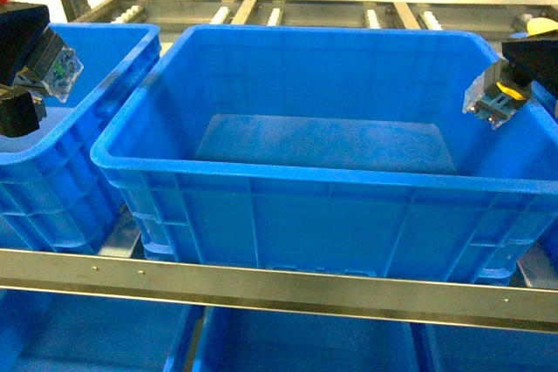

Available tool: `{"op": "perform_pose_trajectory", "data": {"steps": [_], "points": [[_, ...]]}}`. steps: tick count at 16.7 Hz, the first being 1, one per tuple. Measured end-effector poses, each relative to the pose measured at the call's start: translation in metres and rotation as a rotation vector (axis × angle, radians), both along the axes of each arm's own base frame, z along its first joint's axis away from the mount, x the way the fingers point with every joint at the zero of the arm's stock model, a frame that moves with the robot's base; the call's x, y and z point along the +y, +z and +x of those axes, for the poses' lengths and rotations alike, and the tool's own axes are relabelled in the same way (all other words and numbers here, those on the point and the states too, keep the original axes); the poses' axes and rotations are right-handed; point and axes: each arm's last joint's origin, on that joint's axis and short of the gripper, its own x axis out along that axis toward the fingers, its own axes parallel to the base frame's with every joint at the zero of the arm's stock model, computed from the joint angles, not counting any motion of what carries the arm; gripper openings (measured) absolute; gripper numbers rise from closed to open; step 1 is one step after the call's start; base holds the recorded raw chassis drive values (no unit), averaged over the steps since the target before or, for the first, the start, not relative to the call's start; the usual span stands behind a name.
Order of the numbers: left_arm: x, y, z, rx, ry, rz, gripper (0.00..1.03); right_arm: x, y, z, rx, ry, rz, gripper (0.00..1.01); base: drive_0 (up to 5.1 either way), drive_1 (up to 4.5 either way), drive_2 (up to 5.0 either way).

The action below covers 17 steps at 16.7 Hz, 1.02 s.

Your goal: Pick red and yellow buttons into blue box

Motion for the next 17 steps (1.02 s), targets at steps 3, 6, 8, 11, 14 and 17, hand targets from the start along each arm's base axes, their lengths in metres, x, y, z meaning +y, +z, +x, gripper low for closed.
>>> {"op": "perform_pose_trajectory", "data": {"steps": [3, 6, 8, 11, 14, 17], "points": [[0.0, 0.0, 0.0, 0.0, 0.0, 0.0, 0.32, -0.0001, 0.0, 0.0, 0.0, 0.0, 0.0, 0.34, 5.1, -2.3, -2.3], [0.0, -0.0006, 0.0, 0.006, 0.0, 0.001, 0.32, -0.0001, -0.0002, 0.0, 0.002, -0.001, 0.0, 0.34, 1.7, -0.77, -0.8], [0.0, -0.0001, 0.0, 0.001, 0.0, 0.0, 0.32, -0.0001, 0.0, 0.0, 0.0, -0.001, 0.0, 0.34, 0.0, 0.0, 0.0], [0.0, -0.0002, 0.0, 0.002, 0.0, 0.0, 0.32, -0.0001, -0.0001, 0.0, 0.001, -0.001, 0.0, 0.34, 0.0, 2.18, -2.2], [0.0, -0.0003, 0.0, 0.003, 0.0, 0.001, 0.32, -0.0001, -0.0001, 0.0, 0.001, -0.001, 0.0, 0.34, 0.0, 2.77, -2.8], [0.0, -0.0001, 0.0, 0.001, 0.0, 0.0, 0.32, -0.0003, 0.0004, 0.0003, -0.005, -0.002, 0.0, 0.34, 0.0, 1.19, -1.2]]}}
